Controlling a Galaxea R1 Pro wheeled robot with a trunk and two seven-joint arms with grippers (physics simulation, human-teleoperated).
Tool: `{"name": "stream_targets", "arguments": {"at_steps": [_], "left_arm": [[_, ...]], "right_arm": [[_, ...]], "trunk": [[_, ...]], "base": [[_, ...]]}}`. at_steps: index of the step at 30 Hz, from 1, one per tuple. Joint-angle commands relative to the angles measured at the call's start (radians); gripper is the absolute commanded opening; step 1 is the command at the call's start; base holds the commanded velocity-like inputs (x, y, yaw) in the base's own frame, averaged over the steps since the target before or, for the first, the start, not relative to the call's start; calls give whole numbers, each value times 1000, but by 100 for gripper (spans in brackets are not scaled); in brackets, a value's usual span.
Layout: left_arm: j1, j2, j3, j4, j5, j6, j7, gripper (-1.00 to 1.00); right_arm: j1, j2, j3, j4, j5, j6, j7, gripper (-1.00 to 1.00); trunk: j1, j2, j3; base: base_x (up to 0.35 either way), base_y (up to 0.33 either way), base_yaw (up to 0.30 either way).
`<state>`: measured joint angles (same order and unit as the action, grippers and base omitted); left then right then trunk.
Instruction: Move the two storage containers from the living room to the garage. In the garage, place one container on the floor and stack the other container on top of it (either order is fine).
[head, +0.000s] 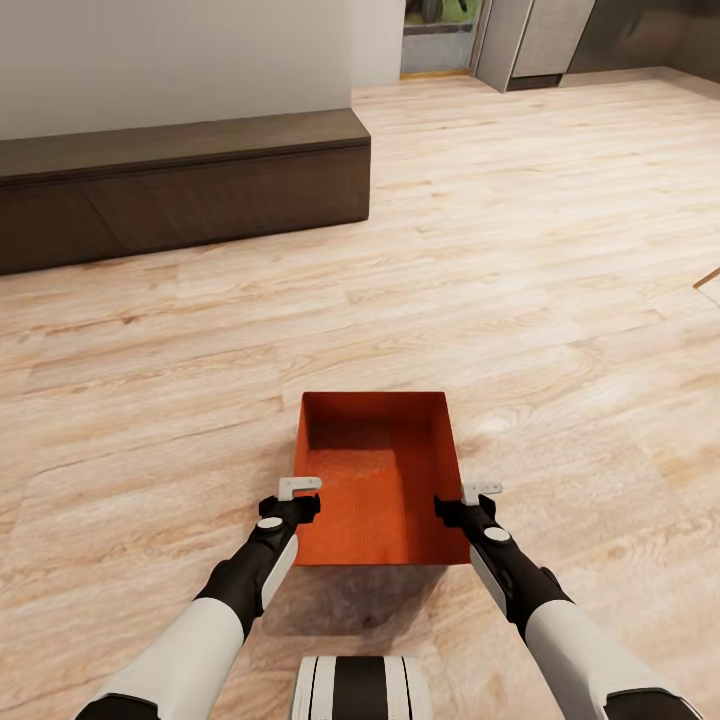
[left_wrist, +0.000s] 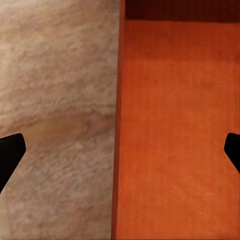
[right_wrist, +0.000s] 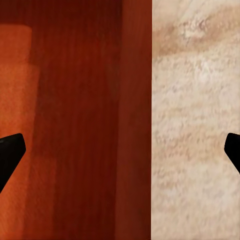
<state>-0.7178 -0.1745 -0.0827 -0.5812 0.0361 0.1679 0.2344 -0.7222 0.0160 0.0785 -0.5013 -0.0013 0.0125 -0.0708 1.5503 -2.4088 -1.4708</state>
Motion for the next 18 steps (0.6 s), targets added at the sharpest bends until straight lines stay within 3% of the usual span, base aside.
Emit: {"name": "stream_targets", "arguments": {"at_steps": [1,18], "left_arm": [[0,0,-2,-2,4,5,6,100],[0,0,-3,-3,4,6,7,100]], "right_arm": [[0,-1,6,0,0,1,-7,100],[0,-2,6,0,0,2,-1,100]], "trunk": [[0,0,-1],[0,0,-1]], "base": [[0,0,0],[0,0,0]]}}
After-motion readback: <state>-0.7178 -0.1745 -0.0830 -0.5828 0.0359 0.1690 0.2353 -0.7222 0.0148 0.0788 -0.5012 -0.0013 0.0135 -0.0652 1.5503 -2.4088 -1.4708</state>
